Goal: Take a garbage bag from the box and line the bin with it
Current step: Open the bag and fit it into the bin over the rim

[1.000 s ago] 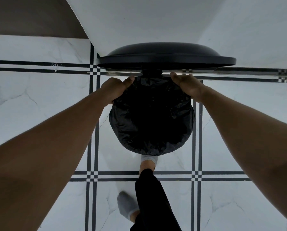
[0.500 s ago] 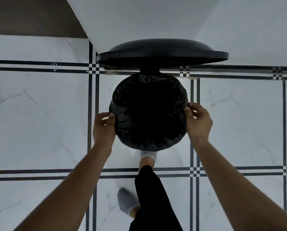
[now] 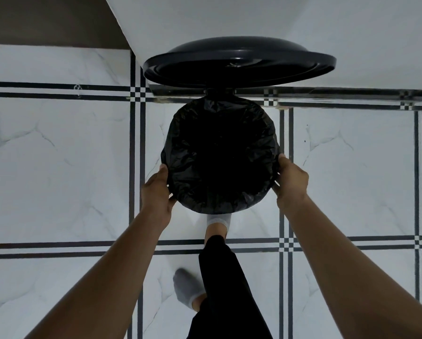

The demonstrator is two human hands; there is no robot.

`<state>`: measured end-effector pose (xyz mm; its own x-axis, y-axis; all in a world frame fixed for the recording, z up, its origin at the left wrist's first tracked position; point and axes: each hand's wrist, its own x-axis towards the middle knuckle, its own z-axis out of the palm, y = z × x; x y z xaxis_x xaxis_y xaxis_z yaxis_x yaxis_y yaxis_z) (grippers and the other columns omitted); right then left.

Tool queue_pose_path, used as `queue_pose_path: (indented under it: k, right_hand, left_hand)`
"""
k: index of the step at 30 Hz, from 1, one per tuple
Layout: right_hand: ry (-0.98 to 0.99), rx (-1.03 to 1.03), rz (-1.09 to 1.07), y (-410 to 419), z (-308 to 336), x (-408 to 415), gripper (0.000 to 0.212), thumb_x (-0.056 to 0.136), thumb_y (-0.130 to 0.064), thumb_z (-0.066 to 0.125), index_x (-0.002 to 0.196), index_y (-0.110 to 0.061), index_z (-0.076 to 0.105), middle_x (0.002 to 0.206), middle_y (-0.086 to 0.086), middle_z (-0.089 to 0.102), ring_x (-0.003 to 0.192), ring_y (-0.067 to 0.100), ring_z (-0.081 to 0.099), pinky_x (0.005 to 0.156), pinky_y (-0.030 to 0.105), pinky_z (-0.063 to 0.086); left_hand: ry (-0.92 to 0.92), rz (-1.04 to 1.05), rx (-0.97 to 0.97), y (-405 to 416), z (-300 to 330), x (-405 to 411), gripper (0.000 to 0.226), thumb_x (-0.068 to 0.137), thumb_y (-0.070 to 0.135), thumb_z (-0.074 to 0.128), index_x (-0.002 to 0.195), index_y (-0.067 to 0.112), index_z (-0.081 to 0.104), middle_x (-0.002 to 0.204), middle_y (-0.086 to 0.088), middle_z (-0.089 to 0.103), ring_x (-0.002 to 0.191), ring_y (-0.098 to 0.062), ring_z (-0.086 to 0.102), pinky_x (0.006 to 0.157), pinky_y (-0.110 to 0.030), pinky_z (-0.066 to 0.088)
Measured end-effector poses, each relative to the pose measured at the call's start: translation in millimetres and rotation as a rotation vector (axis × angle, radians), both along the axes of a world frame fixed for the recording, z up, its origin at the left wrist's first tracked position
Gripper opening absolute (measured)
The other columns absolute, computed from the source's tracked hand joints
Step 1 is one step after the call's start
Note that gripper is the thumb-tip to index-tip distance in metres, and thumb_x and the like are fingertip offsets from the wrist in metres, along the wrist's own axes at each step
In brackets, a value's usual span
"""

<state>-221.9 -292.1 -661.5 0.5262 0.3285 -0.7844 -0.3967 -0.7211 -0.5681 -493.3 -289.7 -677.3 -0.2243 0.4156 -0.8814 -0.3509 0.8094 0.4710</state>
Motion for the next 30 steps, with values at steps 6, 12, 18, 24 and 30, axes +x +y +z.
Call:
queue_pose_path:
  k: [6,12,18,24,30]
  right_hand:
    - [0.252,-0.018,-0.050,1.6,5.5,5.1,0.013,0.094,-0.024,0.058,0.097,-0.019,0.069,0.069,-0.005,0.067,0.059,0.009,0.065,0.071,0.032,0.059]
    - [0.338,-0.054,-0.061,-3.7,6.9,7.5,0.015,0.089,-0.031,0.060,0.096,-0.020,0.069,0.086,-0.002,0.069,0.087,0.017,0.067,0.081,0.037,0.056]
    - [0.499,0.048,-0.089,-25.4,2.6,12.6,0.026,0.083,-0.019,0.057,0.105,-0.019,0.069,0.101,0.000,0.065,0.100,0.024,0.065,0.089,0.043,0.057]
    - [0.522,0.181,0.022,-42.4,-9.1,22.7,0.041,0.100,-0.007,0.052,0.134,-0.023,0.066,0.116,-0.002,0.073,0.108,0.022,0.067,0.092,0.037,0.057]
    - [0.521,0.180,-0.080,-46.4,-16.0,17.6,0.039,0.105,-0.005,0.050,0.138,-0.021,0.061,0.119,0.002,0.075,0.111,0.021,0.070,0.087,0.030,0.058]
  left_hand:
    - [-0.035,0.027,0.072,-4.6,-6.1,-3.6,0.023,0.105,0.024,0.057,0.124,0.016,0.067,0.109,-0.005,0.074,0.099,-0.022,0.071,0.078,-0.036,0.060]
    - [-0.116,0.022,-0.009,-6.2,6.0,-1.3,0.027,0.102,0.037,0.059,0.126,0.029,0.068,0.117,0.001,0.073,0.114,-0.023,0.067,0.091,-0.044,0.056]
    - [-0.397,-0.058,0.026,-34.2,6.0,-11.2,0.041,0.100,0.026,0.064,0.139,0.037,0.058,0.136,-0.004,0.064,0.123,-0.034,0.063,0.100,-0.055,0.054]
    - [-0.530,-0.068,0.091,-48.1,-4.9,-20.4,0.071,0.096,-0.017,0.049,0.150,0.029,0.052,0.135,-0.020,0.065,0.120,-0.026,0.067,0.089,-0.034,0.061]
    - [-0.196,-0.162,0.084,-47.6,-3.7,-16.0,0.048,0.091,-0.014,0.063,0.124,0.021,0.069,0.099,-0.009,0.080,0.098,-0.018,0.076,0.086,-0.027,0.062]
